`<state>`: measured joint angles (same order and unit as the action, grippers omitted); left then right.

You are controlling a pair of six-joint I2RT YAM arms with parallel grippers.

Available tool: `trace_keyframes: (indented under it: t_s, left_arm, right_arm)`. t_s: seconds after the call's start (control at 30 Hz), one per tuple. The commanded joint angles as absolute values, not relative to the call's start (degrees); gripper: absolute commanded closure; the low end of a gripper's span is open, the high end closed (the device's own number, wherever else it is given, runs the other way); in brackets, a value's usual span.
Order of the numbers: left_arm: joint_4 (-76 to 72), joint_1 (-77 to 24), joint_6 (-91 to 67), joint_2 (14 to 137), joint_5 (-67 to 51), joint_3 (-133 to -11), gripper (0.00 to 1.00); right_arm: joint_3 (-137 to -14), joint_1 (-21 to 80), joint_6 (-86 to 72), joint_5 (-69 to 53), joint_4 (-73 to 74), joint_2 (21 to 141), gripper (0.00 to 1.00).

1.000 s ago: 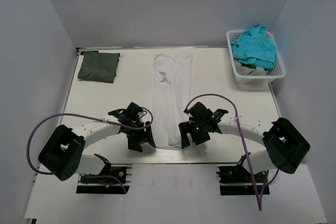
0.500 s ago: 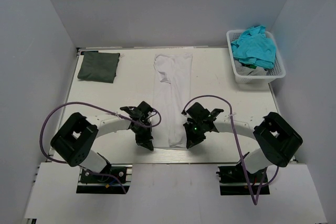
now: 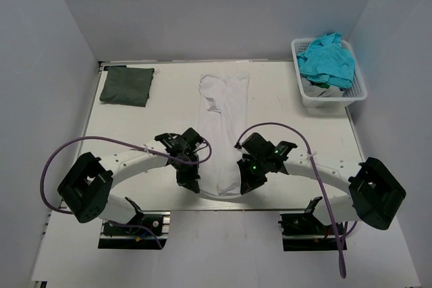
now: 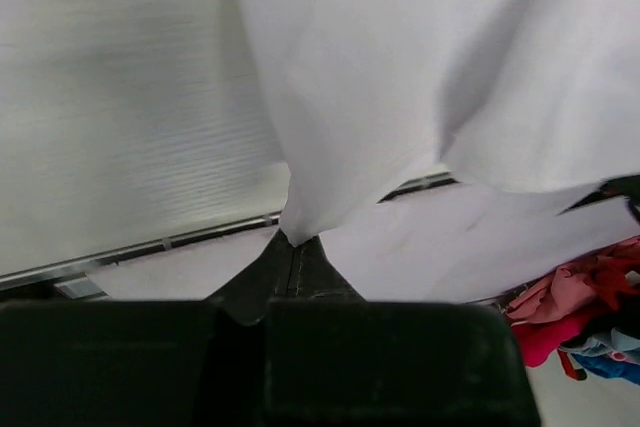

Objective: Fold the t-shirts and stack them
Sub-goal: Grab the bottom of the folded rectangular tshirt with both arms, then fold the folded rectangular tshirt in 1/3 of the way

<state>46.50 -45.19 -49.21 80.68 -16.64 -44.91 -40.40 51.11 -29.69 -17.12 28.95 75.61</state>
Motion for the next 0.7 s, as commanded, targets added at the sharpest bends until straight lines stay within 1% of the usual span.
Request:
trace_keyframes:
  t_s: [0.0,0.2,0.33,0.5,0.6,0.67]
  left_arm:
    - [50.09,-45.53,-48.35,80.32,-13.81,-52.02,1.00]
    - [56.33,-44.12,-46.67,85.42,-8.10,-64.41,1.00]
    - [58.89,-42.46,-46.67,90.60,-1.42,-70.91,1.00]
    - [60.47,-39.56,-46.05,97.72,4.29,-81.72,1.00]
    - [61.17,-37.36,-45.35,99.92,7.02,-87.35,1.00]
    - [60.56,-35.78,-43.87,102.20,7.55,-91.92,1.00]
  right_arm:
    - [-45.60,50.98,-30.85,-15.84,33.13,75.49,1.00]
    - [-58.33,49.49,-31.99,-6.34,39.98,81.47,1.00]
    - [-62.40,46.67,-30.33,-1.77,41.22,84.37,1.00]
    - [-69.33,42.37,-27.86,-0.97,41.31,88.77,1.00]
    - [-72.33,39.82,-26.20,-0.79,40.78,91.40,1.00]
    - [-75.40,38.15,-24.71,-0.88,40.52,93.59,1.00]
